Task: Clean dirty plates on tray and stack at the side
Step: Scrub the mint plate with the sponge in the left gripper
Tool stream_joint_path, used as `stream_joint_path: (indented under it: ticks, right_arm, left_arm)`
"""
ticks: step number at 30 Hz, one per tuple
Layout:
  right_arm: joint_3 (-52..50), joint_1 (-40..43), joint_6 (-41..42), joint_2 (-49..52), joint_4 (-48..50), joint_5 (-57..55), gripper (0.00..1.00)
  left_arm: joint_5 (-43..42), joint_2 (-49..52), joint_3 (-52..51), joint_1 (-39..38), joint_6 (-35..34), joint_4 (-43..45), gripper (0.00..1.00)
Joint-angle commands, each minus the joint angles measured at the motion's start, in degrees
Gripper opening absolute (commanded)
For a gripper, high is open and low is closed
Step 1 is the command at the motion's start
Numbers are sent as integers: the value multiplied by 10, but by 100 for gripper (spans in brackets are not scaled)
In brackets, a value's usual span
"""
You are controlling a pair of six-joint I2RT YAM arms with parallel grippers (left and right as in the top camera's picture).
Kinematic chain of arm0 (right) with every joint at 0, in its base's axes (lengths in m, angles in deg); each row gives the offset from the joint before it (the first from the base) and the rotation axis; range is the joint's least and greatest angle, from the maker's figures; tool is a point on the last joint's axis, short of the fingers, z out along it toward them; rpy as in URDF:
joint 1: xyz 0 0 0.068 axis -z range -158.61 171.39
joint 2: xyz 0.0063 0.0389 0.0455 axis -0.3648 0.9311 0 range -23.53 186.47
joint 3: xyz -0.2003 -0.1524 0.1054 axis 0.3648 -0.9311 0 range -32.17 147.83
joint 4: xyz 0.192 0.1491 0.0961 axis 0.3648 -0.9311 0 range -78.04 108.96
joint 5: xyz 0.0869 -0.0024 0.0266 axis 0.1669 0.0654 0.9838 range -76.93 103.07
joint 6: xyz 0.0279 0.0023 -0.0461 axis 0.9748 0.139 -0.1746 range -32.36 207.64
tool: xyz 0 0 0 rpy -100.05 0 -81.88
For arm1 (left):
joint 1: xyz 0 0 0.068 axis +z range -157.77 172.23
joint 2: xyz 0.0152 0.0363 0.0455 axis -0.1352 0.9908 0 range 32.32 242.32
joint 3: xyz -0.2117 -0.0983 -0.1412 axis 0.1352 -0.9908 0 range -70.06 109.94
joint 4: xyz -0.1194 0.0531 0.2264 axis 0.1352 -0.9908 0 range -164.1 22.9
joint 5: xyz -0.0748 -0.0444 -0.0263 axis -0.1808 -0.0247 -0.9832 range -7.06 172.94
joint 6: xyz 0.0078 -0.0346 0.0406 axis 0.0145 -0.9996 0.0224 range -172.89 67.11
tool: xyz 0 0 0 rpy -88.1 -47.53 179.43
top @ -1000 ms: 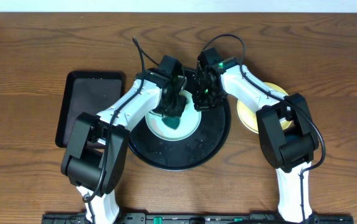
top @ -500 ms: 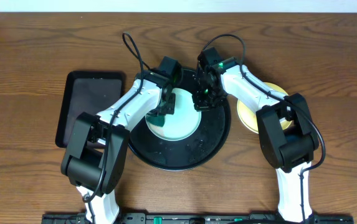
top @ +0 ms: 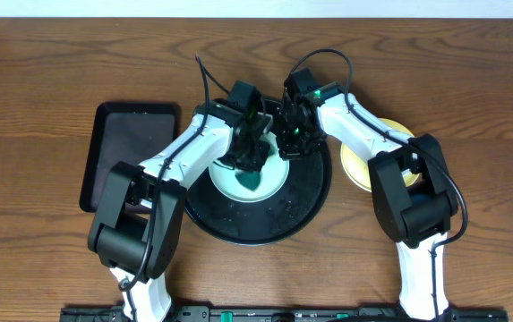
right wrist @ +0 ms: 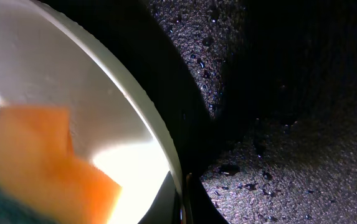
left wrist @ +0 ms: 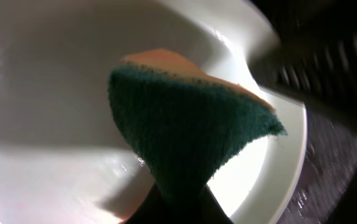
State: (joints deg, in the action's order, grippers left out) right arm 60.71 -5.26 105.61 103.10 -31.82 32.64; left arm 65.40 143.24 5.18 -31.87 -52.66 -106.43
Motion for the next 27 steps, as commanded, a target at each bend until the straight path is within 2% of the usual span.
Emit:
stream_joint_path:
  ticks: [1,6,8,11,14,17,19,20,25,27]
  right_arm:
    - [-1,-4,0,14,-2,-9,1]
    - [-1,-4,0,14,-2,-9,1]
    - [-1,-4,0,14,-2,-9,1]
    - [-1,-4,0,14,-2,-9,1]
    - [-1,-4,-1,14,-2,-9,1]
    - [-1,-4,0,14,-2,-9,1]
    - [-1,-4,-1,14,-2,-9,1]
    - [-1,-4,-1,14,-2,-9,1]
    - [-1,-4,0,14,-2,-9,1]
    - [-1,-4,0,14,-2,-9,1]
  left_arm:
    - [101,3,-1,3,-30,23,8]
    - [300,3,-1,3,-163,25,7]
    - [313,3,-1,3,-184,18,8]
    - [286,3,-1,2,-188,2,8]
    - [222,3,-1,2,-169,-20,7]
    - [116,3,-1,2,-86,-39,7]
    - [16,3,-1,2,-2,-48,7]
    - [-4,3,-1,2,15,-48,7]
    - [-6,3,0,12,16,-15,7]
    - [51,3,6,25,-37,-6,7]
